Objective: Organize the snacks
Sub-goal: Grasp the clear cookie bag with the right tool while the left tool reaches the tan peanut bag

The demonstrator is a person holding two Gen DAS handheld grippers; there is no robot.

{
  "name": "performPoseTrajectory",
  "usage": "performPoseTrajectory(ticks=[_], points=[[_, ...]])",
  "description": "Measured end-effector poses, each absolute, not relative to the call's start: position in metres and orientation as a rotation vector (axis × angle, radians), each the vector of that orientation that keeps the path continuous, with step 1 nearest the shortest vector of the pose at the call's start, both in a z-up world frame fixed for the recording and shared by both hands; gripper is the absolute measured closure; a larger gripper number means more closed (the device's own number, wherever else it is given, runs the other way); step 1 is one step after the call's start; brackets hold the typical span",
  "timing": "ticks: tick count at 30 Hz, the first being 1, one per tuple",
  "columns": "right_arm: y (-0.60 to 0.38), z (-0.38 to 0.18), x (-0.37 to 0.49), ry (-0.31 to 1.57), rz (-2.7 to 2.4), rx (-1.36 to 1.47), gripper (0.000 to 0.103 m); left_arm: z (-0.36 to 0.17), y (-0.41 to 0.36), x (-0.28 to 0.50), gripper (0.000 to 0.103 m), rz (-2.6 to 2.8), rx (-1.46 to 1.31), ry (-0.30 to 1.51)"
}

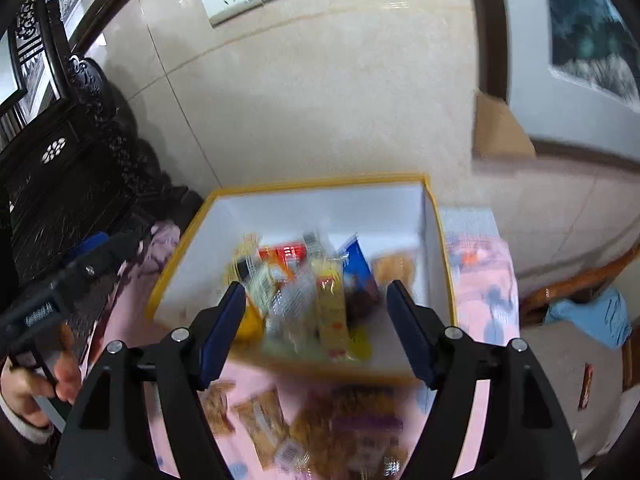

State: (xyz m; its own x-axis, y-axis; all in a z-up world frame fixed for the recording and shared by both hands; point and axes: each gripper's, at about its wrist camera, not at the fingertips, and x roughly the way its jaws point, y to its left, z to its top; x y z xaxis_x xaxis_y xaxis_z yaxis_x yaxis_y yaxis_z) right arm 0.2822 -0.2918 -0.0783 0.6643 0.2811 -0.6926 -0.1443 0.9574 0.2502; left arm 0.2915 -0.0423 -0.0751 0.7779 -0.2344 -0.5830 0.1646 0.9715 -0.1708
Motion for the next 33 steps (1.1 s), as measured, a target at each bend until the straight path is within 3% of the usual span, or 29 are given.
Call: performPoseTrajectory(ticks=[9,24,30,33], points=[[-0.301,-0.160,0.211,1.001,0.235,0.396,0.029,-0.130,-0.018,0.219,0.010,-0.208,-0.146,0.766],[-0.257,-0.223,0.246,1.143,0.106,0.323,0.029,-0.169,-0.005,0.179,0.010,-0.208,-0.151,0.872],[-0.263,-0.224,0.236,1.129,0.131,0.358,0.054,-0.181,-0.005,0.181,0.010,-0.218,-0.135,0.902],[-0.269,-0.222,0.229,1.133,0.147,0.379,0.059,-0.191,-0.013,0.186,0.010,-0.235,-0.129,0.923]])
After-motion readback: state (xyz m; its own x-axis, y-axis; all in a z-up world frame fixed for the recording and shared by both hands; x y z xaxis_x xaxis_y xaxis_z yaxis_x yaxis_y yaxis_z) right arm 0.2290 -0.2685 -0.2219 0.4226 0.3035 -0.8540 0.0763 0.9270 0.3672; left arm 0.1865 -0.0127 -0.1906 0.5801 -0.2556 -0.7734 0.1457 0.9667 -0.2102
